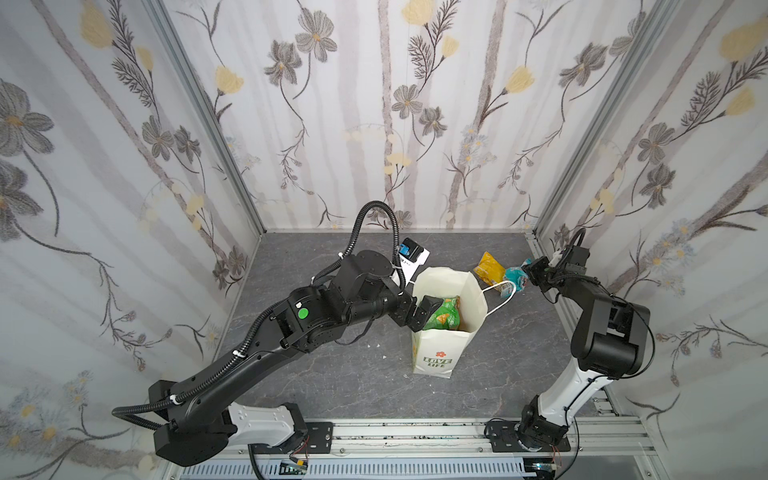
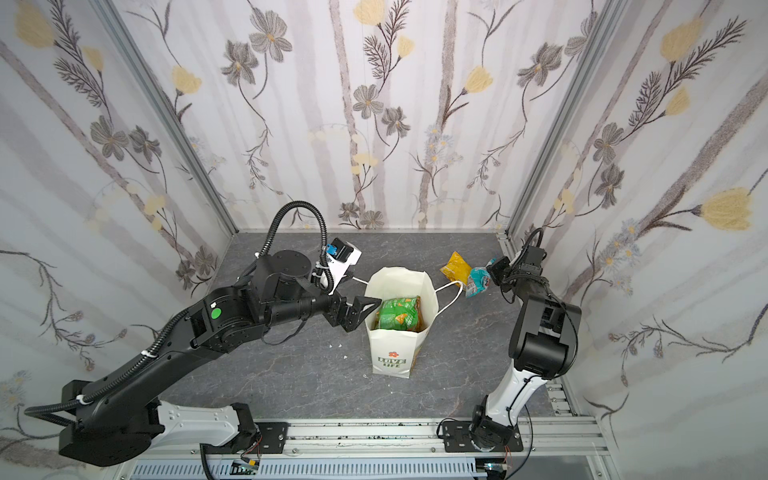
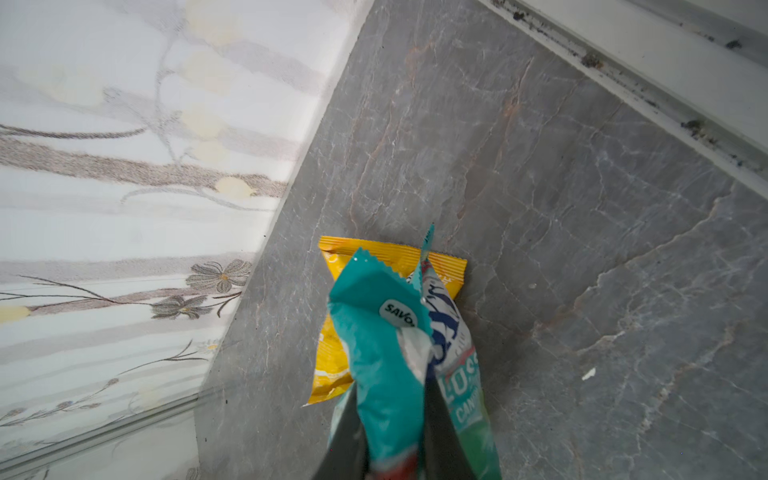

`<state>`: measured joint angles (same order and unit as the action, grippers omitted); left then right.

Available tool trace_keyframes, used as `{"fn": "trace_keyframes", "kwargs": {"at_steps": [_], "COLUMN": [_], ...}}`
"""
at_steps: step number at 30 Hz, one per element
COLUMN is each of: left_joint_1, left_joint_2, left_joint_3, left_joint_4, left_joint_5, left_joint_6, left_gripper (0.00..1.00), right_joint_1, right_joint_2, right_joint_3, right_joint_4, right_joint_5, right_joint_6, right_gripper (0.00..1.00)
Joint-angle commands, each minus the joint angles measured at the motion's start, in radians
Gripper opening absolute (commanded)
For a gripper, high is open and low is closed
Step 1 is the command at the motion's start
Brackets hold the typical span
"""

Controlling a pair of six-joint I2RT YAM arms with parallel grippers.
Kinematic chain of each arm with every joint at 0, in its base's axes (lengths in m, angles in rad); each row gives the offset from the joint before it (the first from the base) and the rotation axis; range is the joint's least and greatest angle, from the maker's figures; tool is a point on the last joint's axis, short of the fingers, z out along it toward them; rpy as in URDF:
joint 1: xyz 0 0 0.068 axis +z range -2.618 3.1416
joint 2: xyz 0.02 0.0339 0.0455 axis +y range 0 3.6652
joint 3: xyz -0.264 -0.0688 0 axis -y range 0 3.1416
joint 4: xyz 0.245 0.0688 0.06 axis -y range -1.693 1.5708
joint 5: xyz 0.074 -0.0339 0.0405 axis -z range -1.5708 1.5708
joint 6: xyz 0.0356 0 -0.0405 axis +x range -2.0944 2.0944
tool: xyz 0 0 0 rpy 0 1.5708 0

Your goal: Take the snacks out of the paper bag

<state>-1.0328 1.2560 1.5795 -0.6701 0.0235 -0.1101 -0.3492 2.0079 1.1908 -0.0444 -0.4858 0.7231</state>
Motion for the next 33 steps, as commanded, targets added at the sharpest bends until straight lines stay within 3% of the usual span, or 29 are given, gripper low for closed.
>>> {"fn": "trace_keyframes", "kwargs": {"at_steps": [1,6,12,23,28,33], "left_joint_1": [0.001,0.001,0.002,0.000,0.001,0.002], "left_joint_2": [0.000,0.000,0.000,0.028,0.051,0.109], "left_joint_3": [0.008,0.007,0.004,0.027,0.068,0.134], "left_joint_4": [0.006,0.010,0.013,0.000,-0.034,-0.071], "left_joint_5": [0.012,0.009,0.009,0.010,-0.010,-0.022], "left_joint_6": [-0.017,-0.019,-0.025,-0.037,-0.040,-0.044], "left_gripper": [1.00,1.00,1.00,1.00,1.00,1.00], "right_joint_1": [0.004,0.019,0.033,0.045,0.044,0.064], "right_joint_2": [0.044,0.102,0.121,0.069,-0.024,-0.231], "right_joint_3": [0.012,0.042,0.053,0.066,0.044,0.029], "right_joint_4": [0.045,0.024,-0.029,-0.171,-0.184,-0.187], "right_joint_5": [-0.054,-0.078,-0.001,0.231,0.259,0.200], "right_joint_6": [-0.027,-0.051,-0.084,-0.199,-0.215,-0.209], "right_gripper": [0.00,0.04,0.33,0.75,0.80,0.83]}}
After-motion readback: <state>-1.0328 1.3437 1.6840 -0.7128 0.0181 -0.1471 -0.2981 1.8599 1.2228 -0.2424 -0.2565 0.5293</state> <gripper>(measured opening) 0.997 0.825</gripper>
